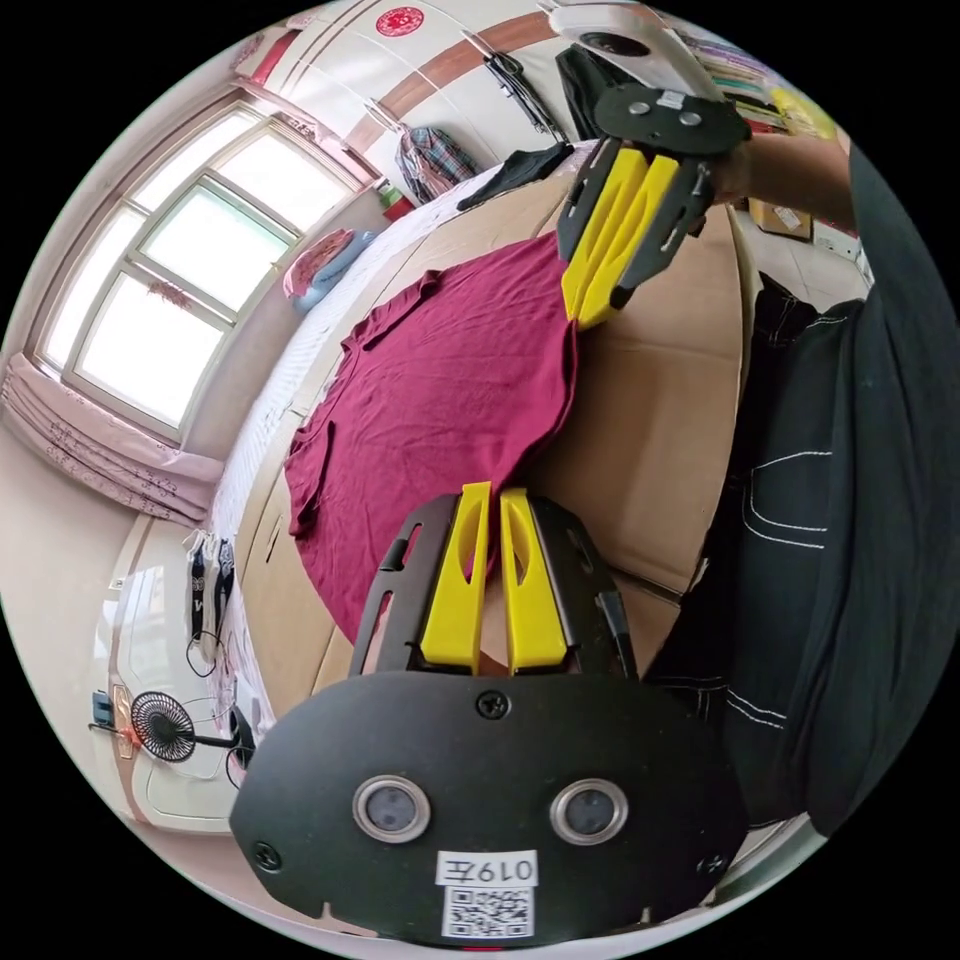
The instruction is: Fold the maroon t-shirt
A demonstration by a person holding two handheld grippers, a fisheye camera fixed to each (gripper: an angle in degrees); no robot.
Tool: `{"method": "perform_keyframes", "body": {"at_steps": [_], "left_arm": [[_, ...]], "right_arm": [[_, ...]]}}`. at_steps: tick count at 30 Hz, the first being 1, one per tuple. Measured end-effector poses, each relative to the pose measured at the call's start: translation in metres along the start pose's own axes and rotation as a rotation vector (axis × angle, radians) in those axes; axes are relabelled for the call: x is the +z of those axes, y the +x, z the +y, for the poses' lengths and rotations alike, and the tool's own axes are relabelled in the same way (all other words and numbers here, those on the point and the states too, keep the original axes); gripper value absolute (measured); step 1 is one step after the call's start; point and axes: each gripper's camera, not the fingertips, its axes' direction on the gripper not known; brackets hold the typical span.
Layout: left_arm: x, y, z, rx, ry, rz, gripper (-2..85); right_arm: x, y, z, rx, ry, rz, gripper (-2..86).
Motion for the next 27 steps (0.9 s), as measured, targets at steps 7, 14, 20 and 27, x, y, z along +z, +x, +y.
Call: {"method": "perform_keyframes", "body": {"at_steps": [7, 14, 20, 27], "left_arm": [[-0.006, -0.027, 0.008, -0.035, 0.019, 0.049, 0.7], [-0.008, -0.064, 0.019, -0.152, 0.064, 0.152, 0.3], [-0.011, -0.090, 0.031, -0.207, 0.089, 0.192, 0.4], [-0.011, -0.100, 0.038, -0.201, 0.098, 0.176, 0.5]], "right_arm": [[0.013, -0.045, -0.001, -0.124, -0.043, 0.170, 9.2], [0.022, -0.062, -0.017, -0.140, -0.048, 0.250, 10.4], [0.031, -0.075, -0.026, -0.149, -0.106, 0.387, 9.5], [0.036, -0.067, -0.021, -0.145, -0.188, 0.540, 8.0]]}}
